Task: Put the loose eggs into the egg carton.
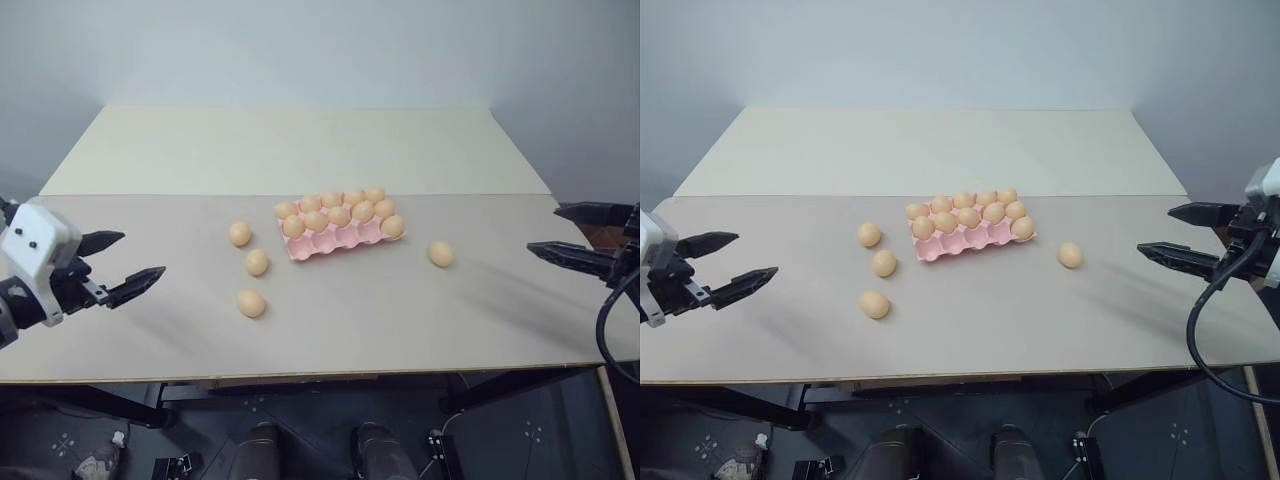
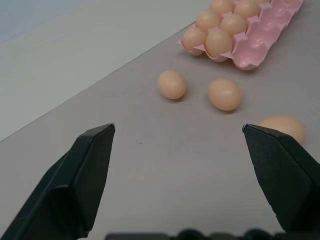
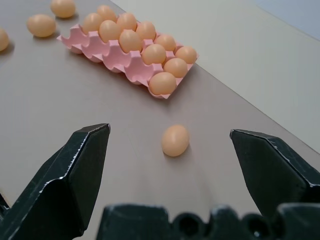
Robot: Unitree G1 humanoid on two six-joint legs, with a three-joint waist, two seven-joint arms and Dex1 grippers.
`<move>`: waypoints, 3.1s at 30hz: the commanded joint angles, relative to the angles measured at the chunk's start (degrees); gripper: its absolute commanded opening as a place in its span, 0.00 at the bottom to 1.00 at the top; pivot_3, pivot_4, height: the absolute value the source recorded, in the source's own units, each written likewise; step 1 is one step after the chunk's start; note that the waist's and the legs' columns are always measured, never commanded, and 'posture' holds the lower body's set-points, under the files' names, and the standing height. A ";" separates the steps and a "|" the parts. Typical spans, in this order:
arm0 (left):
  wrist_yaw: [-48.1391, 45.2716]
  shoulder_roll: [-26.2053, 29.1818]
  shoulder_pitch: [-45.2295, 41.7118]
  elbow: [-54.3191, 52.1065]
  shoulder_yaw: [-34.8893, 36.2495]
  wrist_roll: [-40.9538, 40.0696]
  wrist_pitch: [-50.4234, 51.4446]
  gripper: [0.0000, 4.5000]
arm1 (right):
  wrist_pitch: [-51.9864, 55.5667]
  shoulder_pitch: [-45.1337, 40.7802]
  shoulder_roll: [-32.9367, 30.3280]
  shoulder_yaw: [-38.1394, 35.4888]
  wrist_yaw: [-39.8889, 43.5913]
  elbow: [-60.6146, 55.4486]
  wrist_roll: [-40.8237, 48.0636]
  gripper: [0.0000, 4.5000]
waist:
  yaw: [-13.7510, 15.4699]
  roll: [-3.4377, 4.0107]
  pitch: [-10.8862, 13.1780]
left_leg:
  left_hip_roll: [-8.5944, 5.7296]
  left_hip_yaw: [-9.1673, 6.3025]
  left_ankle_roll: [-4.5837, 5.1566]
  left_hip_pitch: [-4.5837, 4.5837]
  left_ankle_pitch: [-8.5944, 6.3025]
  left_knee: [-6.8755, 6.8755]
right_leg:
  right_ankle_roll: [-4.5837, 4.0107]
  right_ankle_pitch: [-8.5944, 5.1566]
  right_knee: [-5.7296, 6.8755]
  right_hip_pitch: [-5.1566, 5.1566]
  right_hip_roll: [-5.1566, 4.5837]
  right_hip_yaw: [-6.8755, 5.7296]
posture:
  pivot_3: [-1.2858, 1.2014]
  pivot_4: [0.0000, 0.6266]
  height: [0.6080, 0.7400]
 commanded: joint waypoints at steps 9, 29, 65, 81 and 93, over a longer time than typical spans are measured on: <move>-0.61 -1.39 -0.47 -0.31 1.16 0.71 -2.29 0.98 | 3.49 2.64 -0.61 -5.86 -1.10 -5.49 2.38 1.00 | 0.00 0.00 0.00 | 0.00 -0.01 0.00 0.00 0.00 0.00 | 0.00 0.00 0.00 0.01 0.00 0.00 | 0.52 0.24 1.00; -6.44 -0.86 -12.49 -2.24 -13.04 -1.63 -3.48 0.98 | 12.57 5.48 7.15 -3.33 -14.44 -22.07 7.46 1.00 | 0.38 0.00 0.00 | -0.04 -0.04 0.00 -0.05 0.00 0.04 | 0.07 0.03 -0.01 0.05 0.01 0.03 | 0.52 0.24 1.00; -12.98 -0.97 -28.68 3.00 -28.28 3.42 -6.94 0.98 | 19.97 -31.14 30.19 34.91 -44.74 17.59 -23.76 1.00 | -0.19 -0.01 0.02 | -0.08 -0.09 0.02 -0.23 0.01 0.04 | 0.15 0.04 0.02 -0.10 0.10 0.07 | 0.52 0.24 1.00; -12.21 0.16 -22.75 4.33 -24.19 4.95 -7.46 1.00 | 23.65 -31.64 30.85 32.46 -41.18 12.96 -24.35 0.37 | -0.31 0.02 0.03 | -0.06 -0.10 0.02 -0.23 0.01 0.04 | 0.15 0.04 0.04 -0.12 0.10 0.07 | 0.52 0.24 1.00; -10.54 3.18 -10.58 1.05 -14.22 5.03 -5.47 1.00 | 23.99 -35.01 41.85 31.86 -44.47 -1.08 -22.31 0.37 | -0.18 0.09 0.09 | -0.01 -0.10 0.01 -0.17 0.01 0.03 | 0.11 0.06 0.10 -0.11 0.08 -0.02 | 0.52 0.24 1.00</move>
